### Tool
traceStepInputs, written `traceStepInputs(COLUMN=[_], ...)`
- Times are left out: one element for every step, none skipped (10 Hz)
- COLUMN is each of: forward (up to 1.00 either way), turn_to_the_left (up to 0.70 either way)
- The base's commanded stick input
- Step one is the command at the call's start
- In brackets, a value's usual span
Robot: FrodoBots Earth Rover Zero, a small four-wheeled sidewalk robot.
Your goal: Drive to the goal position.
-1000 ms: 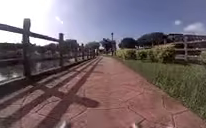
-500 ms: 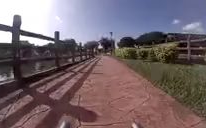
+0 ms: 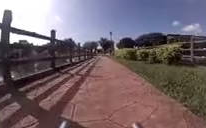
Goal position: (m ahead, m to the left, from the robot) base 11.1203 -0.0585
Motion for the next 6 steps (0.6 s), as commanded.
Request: traceStepInputs(forward=[0.5,0.5,0.5,0.5,0.5,0.5], turn_to_the_left=[0.0,0.0,0.0,0.0,0.0,0.0])
